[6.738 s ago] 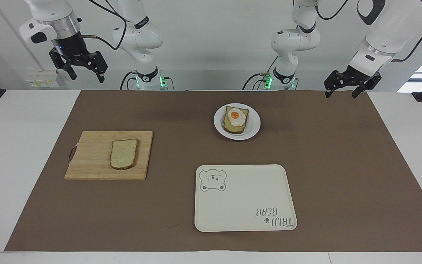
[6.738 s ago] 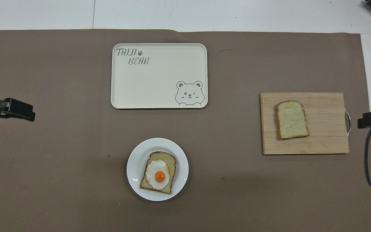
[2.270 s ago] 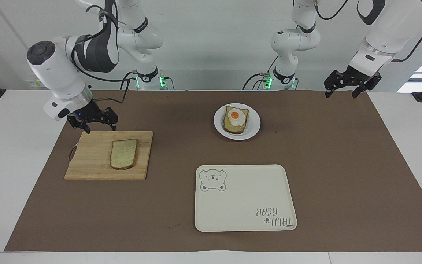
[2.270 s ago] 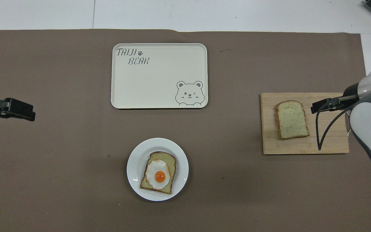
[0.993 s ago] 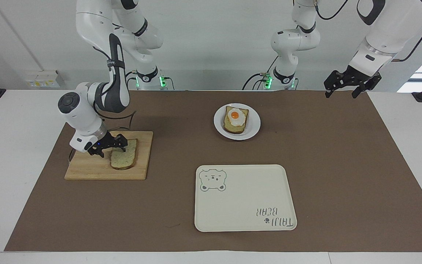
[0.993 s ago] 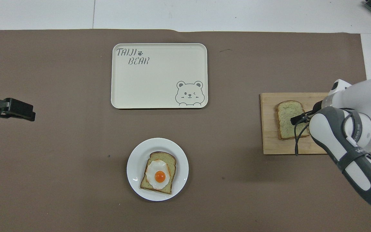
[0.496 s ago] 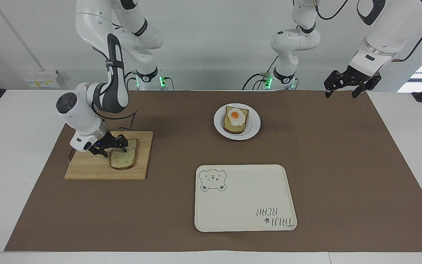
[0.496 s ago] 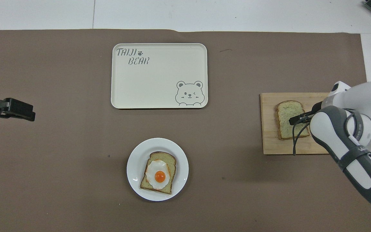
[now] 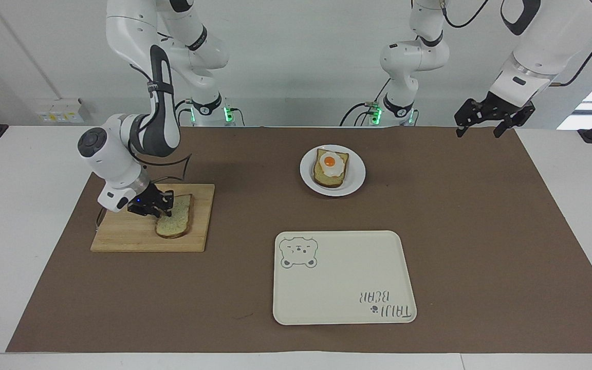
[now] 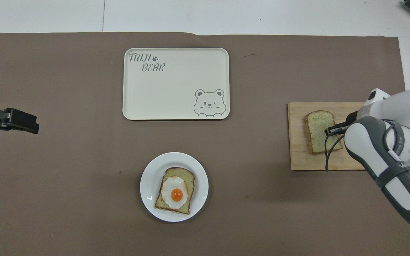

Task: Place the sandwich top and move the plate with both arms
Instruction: 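Grasp the bread slice edge with the right gripper and lift it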

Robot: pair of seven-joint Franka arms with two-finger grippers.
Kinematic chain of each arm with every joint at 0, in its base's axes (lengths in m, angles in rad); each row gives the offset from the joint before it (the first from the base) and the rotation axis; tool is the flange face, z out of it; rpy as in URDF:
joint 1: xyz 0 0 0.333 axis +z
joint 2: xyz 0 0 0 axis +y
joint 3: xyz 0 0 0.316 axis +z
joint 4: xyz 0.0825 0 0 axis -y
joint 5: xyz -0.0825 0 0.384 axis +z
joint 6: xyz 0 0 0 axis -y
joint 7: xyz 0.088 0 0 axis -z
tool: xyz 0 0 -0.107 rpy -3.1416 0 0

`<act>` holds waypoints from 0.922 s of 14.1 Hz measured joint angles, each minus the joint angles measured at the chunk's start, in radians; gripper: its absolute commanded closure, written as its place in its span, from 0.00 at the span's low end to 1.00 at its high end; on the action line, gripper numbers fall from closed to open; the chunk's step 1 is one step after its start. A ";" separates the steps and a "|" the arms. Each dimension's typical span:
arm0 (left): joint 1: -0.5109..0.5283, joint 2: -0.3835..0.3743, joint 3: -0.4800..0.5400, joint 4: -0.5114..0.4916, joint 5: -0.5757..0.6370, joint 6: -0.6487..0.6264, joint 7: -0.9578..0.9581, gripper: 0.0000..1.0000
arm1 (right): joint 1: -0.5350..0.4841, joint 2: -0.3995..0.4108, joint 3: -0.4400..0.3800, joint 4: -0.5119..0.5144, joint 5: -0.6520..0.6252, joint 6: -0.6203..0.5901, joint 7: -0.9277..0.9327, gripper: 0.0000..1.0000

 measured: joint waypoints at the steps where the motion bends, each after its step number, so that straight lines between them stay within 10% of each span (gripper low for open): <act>1: 0.000 0.000 0.000 0.000 0.000 0.000 0.000 0.00 | 0.000 -0.001 0.001 0.000 0.000 -0.001 0.000 1.00; 13: 0.000 0.000 0.000 0.000 0.000 0.000 0.000 0.00 | 0.004 0.005 0.003 0.044 0.000 -0.071 0.000 1.00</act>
